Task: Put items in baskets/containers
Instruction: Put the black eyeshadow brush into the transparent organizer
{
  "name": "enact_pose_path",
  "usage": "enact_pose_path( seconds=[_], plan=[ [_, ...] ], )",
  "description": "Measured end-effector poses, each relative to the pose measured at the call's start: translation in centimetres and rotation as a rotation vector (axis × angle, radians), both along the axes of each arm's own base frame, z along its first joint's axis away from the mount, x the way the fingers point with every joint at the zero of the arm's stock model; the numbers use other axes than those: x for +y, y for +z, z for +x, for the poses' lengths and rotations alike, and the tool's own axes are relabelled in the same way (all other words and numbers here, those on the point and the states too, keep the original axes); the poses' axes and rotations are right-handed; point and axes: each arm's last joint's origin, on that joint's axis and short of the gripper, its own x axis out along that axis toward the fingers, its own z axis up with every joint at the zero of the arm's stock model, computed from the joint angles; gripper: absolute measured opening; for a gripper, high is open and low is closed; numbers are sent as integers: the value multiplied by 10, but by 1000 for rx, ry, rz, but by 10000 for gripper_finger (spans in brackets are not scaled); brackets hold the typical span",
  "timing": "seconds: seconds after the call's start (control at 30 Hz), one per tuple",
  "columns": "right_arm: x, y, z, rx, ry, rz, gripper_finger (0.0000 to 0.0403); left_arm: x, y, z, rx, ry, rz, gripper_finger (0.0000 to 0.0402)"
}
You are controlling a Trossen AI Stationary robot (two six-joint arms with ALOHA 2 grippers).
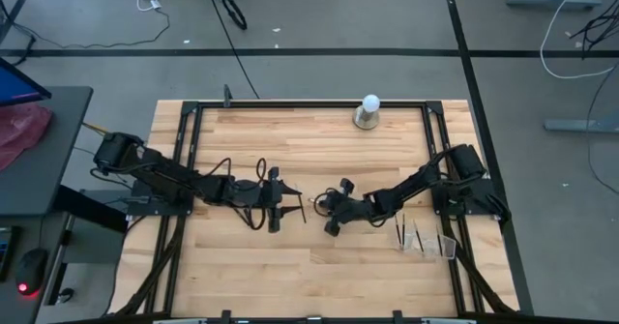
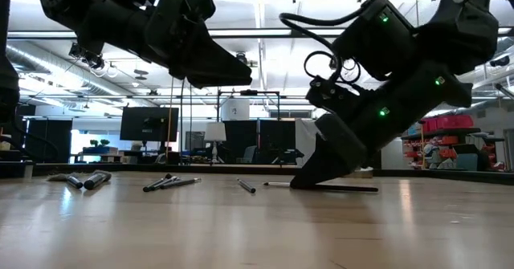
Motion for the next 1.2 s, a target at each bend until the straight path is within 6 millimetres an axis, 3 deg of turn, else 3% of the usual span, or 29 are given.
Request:
enact_pose_path(
  seconds=[0.27,0.37,0.6,0.9,1.2],
  plan=[
    [2,31,-13,-113,39,8,6,-4,0,-1,5,-36,61,193],
    [11,61,-11,-287,73,39,6,-6,-2,0,7,-52,94,193],
    [40,97,-20,-530,317,109,6,-11,5,2,-69,-225,85,193],
    [52,120,-21,-758,389,50,6,-28,6,9,-249,-342,106,193],
    [53,123,-21,-781,419,57,6,-30,10,15,-452,-283,79,191]
  ],
)
